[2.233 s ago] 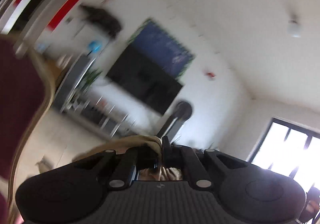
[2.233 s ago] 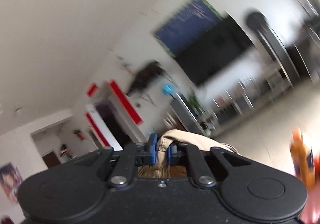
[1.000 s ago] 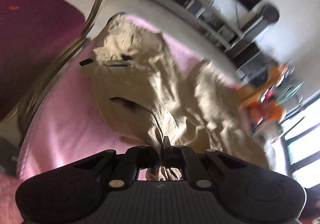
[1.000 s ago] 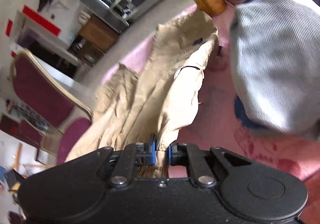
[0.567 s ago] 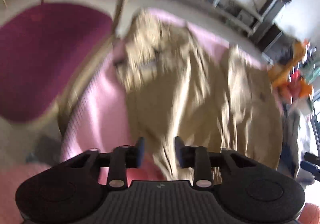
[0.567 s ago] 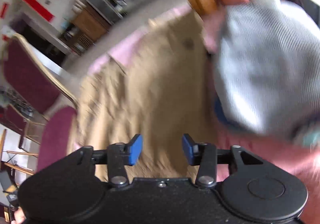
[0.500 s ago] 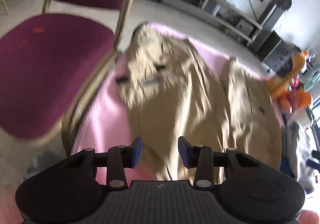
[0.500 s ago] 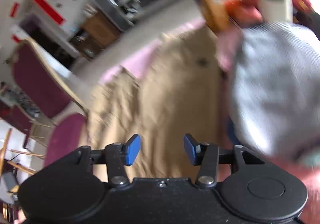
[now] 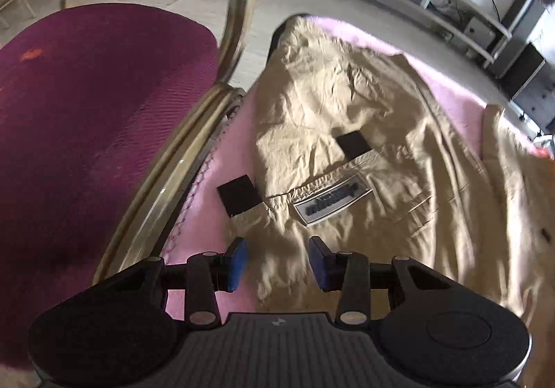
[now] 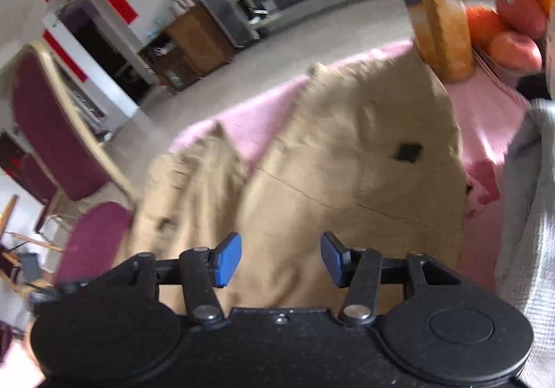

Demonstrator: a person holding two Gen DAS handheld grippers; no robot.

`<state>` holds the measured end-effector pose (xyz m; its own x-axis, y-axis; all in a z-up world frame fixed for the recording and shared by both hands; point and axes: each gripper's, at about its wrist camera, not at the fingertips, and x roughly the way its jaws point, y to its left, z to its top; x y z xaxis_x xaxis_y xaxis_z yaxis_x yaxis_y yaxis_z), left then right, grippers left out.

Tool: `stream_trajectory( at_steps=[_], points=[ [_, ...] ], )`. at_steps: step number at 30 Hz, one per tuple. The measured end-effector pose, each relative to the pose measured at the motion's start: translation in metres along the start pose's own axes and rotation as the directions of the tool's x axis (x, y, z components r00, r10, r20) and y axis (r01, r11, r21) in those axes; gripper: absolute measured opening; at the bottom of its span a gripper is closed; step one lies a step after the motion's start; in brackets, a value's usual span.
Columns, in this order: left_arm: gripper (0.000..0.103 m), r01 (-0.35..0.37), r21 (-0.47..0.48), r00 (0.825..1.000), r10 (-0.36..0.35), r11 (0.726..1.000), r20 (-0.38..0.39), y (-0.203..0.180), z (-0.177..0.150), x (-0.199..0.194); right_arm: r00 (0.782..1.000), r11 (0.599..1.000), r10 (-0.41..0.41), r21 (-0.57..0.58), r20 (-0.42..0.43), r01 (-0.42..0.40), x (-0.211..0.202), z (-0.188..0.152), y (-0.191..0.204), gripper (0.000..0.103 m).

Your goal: Fold clothes

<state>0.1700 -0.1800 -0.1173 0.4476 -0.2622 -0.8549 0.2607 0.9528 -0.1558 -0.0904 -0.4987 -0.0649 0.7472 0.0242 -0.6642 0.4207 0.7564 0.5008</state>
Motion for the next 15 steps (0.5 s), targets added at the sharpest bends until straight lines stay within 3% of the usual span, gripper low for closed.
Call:
stream_trajectory(
  at_steps=[4,6,8,10,13,15],
  points=[
    [0.039,0.0,0.02,0.999,-0.001,1.0,0.034,-0.002,0.0,0.005,0.995,0.994,-0.043,0.097,-0.088,0.052,0.026,-0.012,-0.022,0.049],
    [0.029,-0.007,0.021,0.998,0.006,1.0,0.057,-0.004,-0.001,0.005,0.993,0.996,-0.071,0.052,-0.091,0.076,0.027,-0.014,-0.018,0.05],
    [0.011,-0.033,0.065,0.996,0.027,0.997,0.083,-0.01,-0.003,0.003,0.991,0.994,-0.104,0.023,-0.087,0.106,0.03,-0.016,-0.013,0.05],
    [0.006,-0.063,0.096,0.991,0.051,0.993,0.123,-0.016,-0.005,-0.002,0.989,0.993,-0.119,0.01,-0.09,0.121,0.031,-0.019,-0.011,0.05],
    [0.006,-0.191,0.161,0.965,0.155,0.968,0.21,-0.027,-0.006,-0.01,0.986,0.991,-0.129,0.005,-0.102,0.13,0.035,-0.022,-0.013,0.05],
    [0.008,-0.247,0.218,0.957,0.203,0.944,0.205,-0.032,-0.009,-0.002,0.985,0.99,-0.138,0.004,-0.108,0.139,0.035,-0.022,-0.015,0.051]
  ],
)
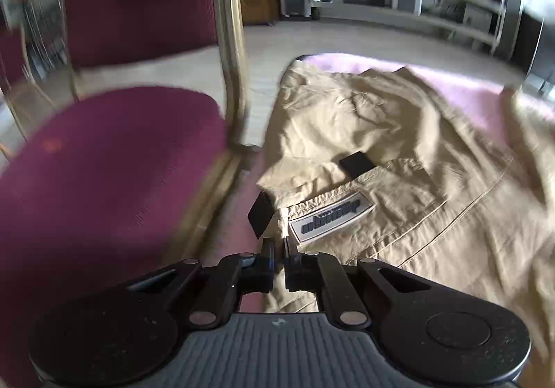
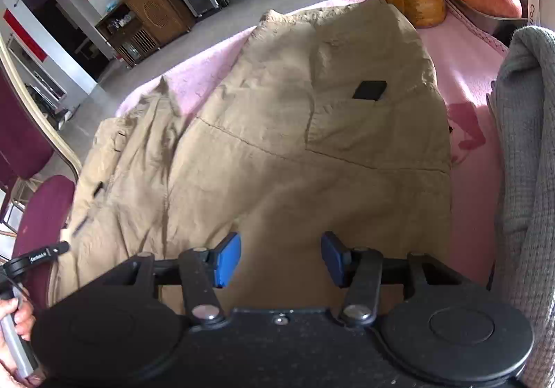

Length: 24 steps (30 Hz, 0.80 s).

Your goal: Fold clothes

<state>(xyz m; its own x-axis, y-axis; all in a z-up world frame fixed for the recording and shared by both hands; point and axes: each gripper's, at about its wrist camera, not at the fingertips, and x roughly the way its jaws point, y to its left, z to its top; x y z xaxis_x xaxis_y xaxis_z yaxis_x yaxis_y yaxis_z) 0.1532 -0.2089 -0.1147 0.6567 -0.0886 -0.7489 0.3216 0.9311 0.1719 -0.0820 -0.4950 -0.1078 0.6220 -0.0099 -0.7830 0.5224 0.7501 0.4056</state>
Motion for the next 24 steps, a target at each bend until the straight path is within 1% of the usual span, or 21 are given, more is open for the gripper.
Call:
stream_trajectory(
  at_steps=[1,2,3,4,6,7,8,10,11,12,13,14,16,17,18,19,20,21,22,23,24],
  points=[
    [0.016,-0.03,0.044,0.999,0.031,0.999,-0.013,-0.006,-0.003,0.004,1.0,1.0,-0.004,0.0,-0.003,0.004,0.0,0.0,-0.002,0.051],
    [0.021,-0.066,0.086,0.998,0.067,0.994,-0.007,-0.012,-0.005,0.005,1.0,1.0,-0.009,0.001,-0.005,0.009,0.0,0.0,-0.003,0.052],
    [0.024,-0.101,0.11,0.995,0.101,0.989,0.006,-0.017,-0.006,0.002,1.0,1.0,-0.013,0.001,-0.008,0.013,0.0,0.0,-0.005,0.052],
    [0.031,-0.113,0.095,0.994,0.112,0.989,0.021,-0.018,-0.006,-0.005,1.0,1.0,-0.017,0.002,-0.009,0.017,0.0,0.0,-0.006,0.052],
    [0.032,-0.125,0.046,0.991,0.122,0.991,0.05,-0.018,-0.006,-0.021,1.0,1.0,-0.004,0.012,0.017,0.003,-0.007,0.003,-0.009,0.054],
    [0.032,-0.084,0.005,0.995,0.083,0.996,0.063,-0.017,-0.008,-0.03,0.999,1.0,0.006,0.022,0.047,-0.007,-0.014,0.004,-0.011,0.056],
    [0.032,-0.011,-0.034,0.998,0.013,0.999,0.065,-0.016,-0.01,-0.038,0.997,0.999,0.014,0.031,0.077,-0.017,-0.02,0.006,-0.012,0.057],
    [0.032,0.131,-0.089,0.99,-0.126,0.987,0.059,-0.017,-0.015,-0.048,0.99,0.998,0.0,0.06,0.144,-0.008,-0.031,0.008,-0.018,0.056],
    [0.032,0.192,-0.095,0.981,-0.188,0.977,0.047,-0.022,-0.017,-0.049,0.985,0.997,-0.012,0.075,0.174,-0.001,-0.035,0.01,-0.02,0.034],
    [0.032,0.243,-0.09,0.97,-0.24,0.966,0.035,-0.028,-0.018,-0.049,0.986,0.997,0.006,0.076,0.168,-0.019,-0.032,0.011,-0.021,0.018],
    [0.032,0.281,-0.078,0.96,-0.28,0.957,0.024,-0.036,-0.019,-0.047,0.987,0.996,0.024,0.077,0.161,-0.037,-0.029,0.012,-0.023,0.005],
    [0.032,0.31,-0.064,0.951,-0.31,0.948,0.016,-0.044,-0.021,-0.046,0.987,0.995,0.046,0.079,0.152,-0.058,-0.025,0.013,-0.024,0.005],
    [0.031,0.35,-0.041,0.937,-0.35,0.936,-0.007,-0.055,-0.026,-0.04,0.985,0.981,0.153,0.109,0.08,-0.162,-0.005,0.011,-0.026,0.006],
    [0.031,0.361,-0.032,0.932,-0.362,0.932,-0.023,-0.058,-0.028,-0.036,0.979,0.97,0.202,0.13,0.039,-0.205,0.006,0.011,-0.027,0.007],
    [0.031,0.343,-0.027,0.938,-0.344,0.939,-0.044,-0.059,-0.03,-0.033,0.976,0.964,0.22,0.155,0.004,-0.218,0.016,0.01,-0.03,0.008],
    [0.03,0.317,-0.022,0.946,-0.318,0.948,-0.066,-0.059,-0.032,-0.029,0.982,0.968,0.188,0.17,-0.007,-0.184,0.022,0.01,-0.036,0.009],
    [0.023,0.276,-0.014,0.958,-0.277,0.961,-0.074,-0.056,-0.035,-0.027,0.987,0.971,0.157,0.186,-0.02,-0.151,0.027,0.009,-0.042,0.002],
    [0.023,0.235,-0.001,0.968,-0.235,0.972,-0.085,-0.054,-0.035,-0.028,0.992,0.973,0.122,0.199,-0.029,-0.114,0.031,0.008,-0.047,0.0],
    [0.023,0.179,0.013,0.98,-0.177,0.984,-0.093,-0.052,-0.036,-0.03,0.999,0.978,0.047,0.205,-0.005,-0.045,0.023,0.008,-0.051,0.0],
    [0.023,0.118,0.027,0.989,-0.115,0.993,-0.098,-0.049,-0.038,-0.033,0.999,0.977,-0.028,0.211,0.019,0.024,0.014,0.009,-0.054,0.0],
    [0.023,0.057,0.042,0.993,-0.052,0.998,-0.103,-0.046,-0.04,-0.035,0.993,0.972,-0.107,0.213,0.043,0.095,0.006,0.009,-0.057,0.0]
  ],
)
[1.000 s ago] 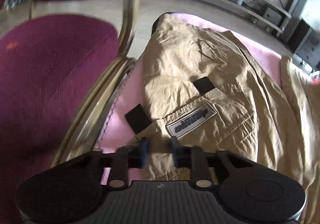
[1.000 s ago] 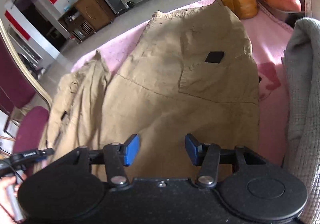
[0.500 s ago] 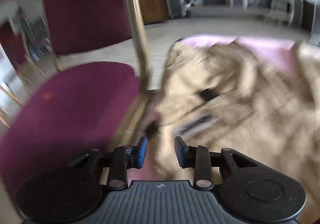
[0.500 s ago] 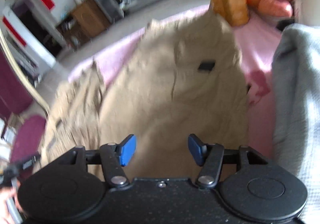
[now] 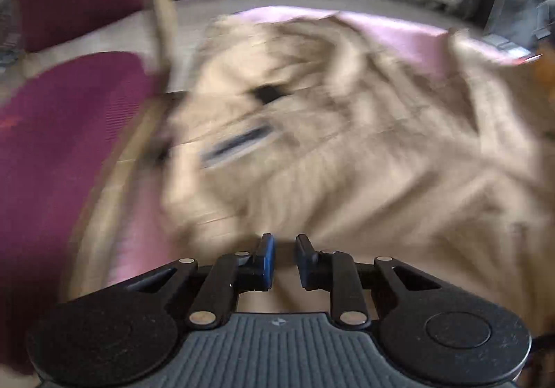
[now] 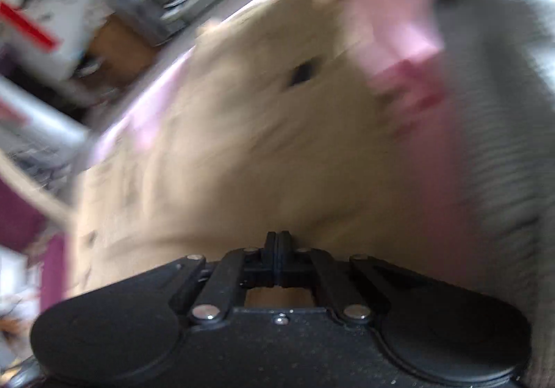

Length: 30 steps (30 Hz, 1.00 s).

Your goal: Fold clothes

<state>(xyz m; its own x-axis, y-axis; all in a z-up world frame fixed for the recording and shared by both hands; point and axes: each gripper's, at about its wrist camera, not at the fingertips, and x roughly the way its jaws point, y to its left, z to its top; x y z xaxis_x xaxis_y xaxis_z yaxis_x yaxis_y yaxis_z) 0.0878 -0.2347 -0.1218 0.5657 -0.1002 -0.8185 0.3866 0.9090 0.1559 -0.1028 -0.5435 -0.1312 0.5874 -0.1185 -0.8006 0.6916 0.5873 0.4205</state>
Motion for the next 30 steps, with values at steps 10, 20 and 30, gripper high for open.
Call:
stream_trajectory(
  at_steps=[10,20,30],
  points=[
    [0.019,0.458,-0.08,0.877,-0.435,0.885,0.205,0.005,-0.04,-0.082,0.95,0.949,0.312,0.047,0.03,-0.313,-0.084,-0.036,0.005,0.019],
    [0.026,0.438,0.123,0.889,-0.449,0.891,0.091,-0.076,-0.034,-0.038,0.859,0.873,0.485,0.152,-0.165,-0.464,0.01,-0.064,0.024,0.02],
    [0.027,0.129,0.172,0.991,-0.133,0.977,0.014,-0.05,-0.061,-0.059,0.986,0.965,0.158,0.219,-0.059,-0.142,-0.029,-0.066,-0.039,0.0]
  ],
)
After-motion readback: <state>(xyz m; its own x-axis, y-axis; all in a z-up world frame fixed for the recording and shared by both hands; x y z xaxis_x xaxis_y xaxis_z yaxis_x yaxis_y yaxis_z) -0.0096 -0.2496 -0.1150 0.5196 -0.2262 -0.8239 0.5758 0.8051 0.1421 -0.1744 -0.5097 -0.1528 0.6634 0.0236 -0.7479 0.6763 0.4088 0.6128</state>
